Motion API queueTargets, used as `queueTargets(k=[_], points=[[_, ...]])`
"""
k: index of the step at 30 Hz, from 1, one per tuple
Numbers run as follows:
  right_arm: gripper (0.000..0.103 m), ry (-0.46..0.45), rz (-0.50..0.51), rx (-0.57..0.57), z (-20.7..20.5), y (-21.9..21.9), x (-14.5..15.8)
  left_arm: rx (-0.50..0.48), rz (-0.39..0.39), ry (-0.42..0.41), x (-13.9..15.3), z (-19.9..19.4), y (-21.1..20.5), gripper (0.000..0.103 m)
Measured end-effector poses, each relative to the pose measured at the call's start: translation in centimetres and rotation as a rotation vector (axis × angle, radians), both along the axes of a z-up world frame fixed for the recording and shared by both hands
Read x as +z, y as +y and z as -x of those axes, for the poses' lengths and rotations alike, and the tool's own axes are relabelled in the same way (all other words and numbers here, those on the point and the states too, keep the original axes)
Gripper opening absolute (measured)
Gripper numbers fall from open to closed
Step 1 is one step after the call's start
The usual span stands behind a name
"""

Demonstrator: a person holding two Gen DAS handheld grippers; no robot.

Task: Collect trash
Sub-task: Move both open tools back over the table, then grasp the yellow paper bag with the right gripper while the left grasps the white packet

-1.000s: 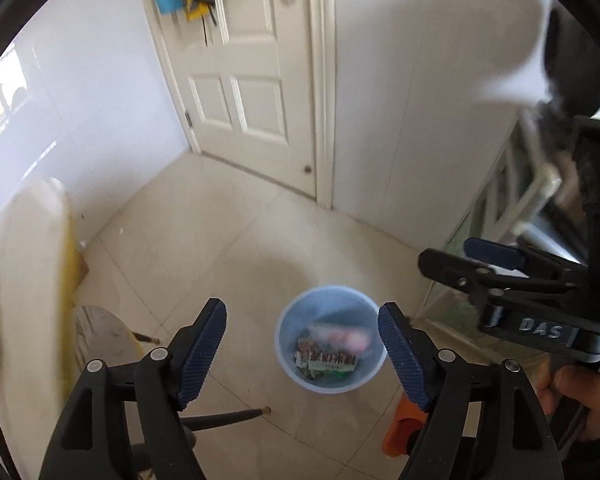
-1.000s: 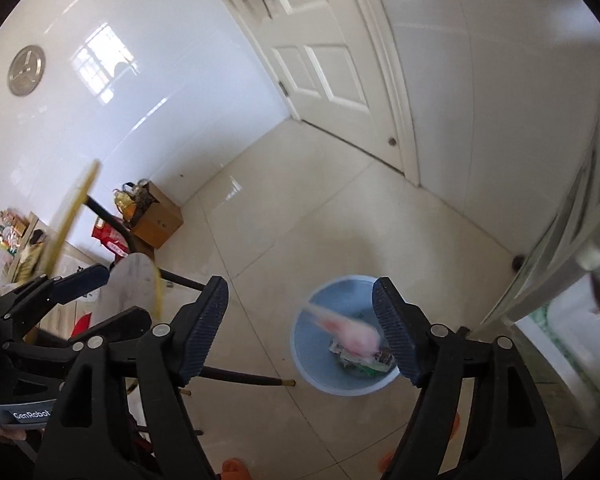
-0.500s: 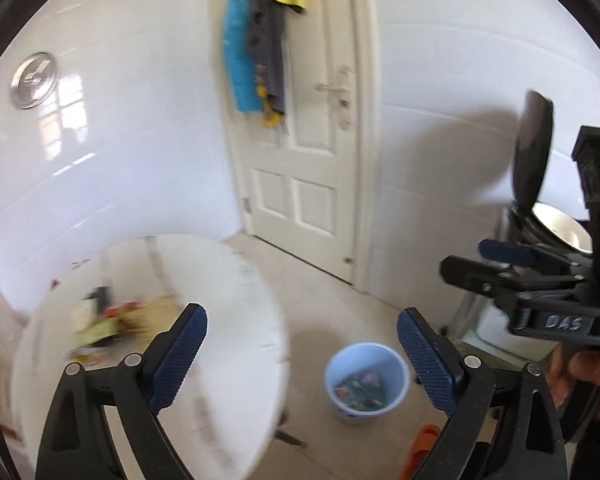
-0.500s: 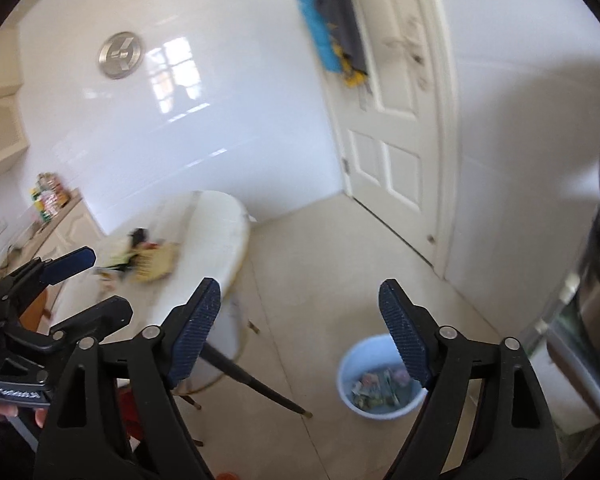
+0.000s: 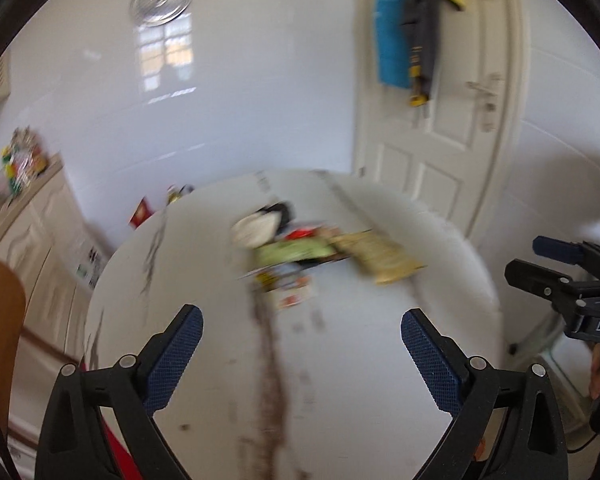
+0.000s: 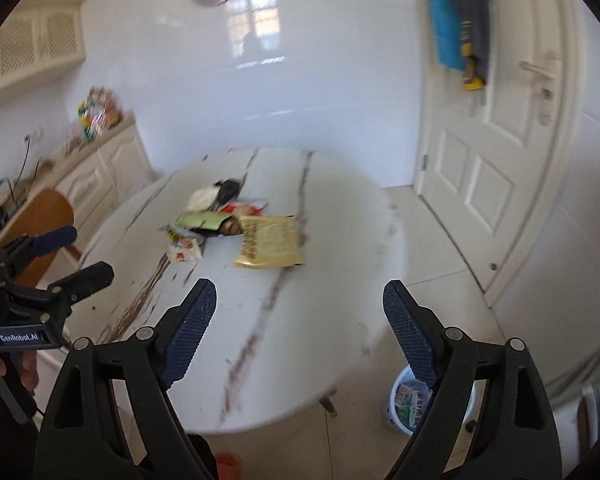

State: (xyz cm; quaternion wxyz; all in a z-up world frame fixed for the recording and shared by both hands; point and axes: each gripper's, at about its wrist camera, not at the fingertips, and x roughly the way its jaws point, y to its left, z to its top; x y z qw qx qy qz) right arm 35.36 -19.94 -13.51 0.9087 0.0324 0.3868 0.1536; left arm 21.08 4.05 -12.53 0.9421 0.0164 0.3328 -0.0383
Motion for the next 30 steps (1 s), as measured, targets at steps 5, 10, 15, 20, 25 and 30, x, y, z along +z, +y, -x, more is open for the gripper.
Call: queueTargets(k=[5, 10, 15, 20, 25, 30], points=[[0.084, 0.059, 0.039, 0.061, -4.7, 3.5, -3.5, 0.047, 0.042, 0.065, -0.6, -2.5, 3.0, 0.098], [0.084, 0.105, 0.076, 0.097, -8.5, 5.7, -6.2, 0.060, 0.061, 0.112, -1.4, -7.5, 4.2, 0.098], [0.080, 0.134, 0.115, 0.124, -11.3, 7.0, -8.5, 0.047, 0.064, 0.143, -2.9, -12.5, 4.9, 0.098], [0.056, 0.149, 0.137, 0.146, -12.0, 7.1, -9.4, 0.022, 0.078, 0.162, -4.3, -15.5, 3.7, 0.098], [0.027, 0.124, 0.123, 0.203, -11.6, 6.6, -8.8, 0.010, 0.068, 0.180, -5.6, -17.9, 2.0, 0.098], [0.006, 0.131, 0.063, 0.234, -10.6, 5.9, -8.6, 0.029, 0.086, 0.227, -6.6, -20.8, 1.2, 0.097]])
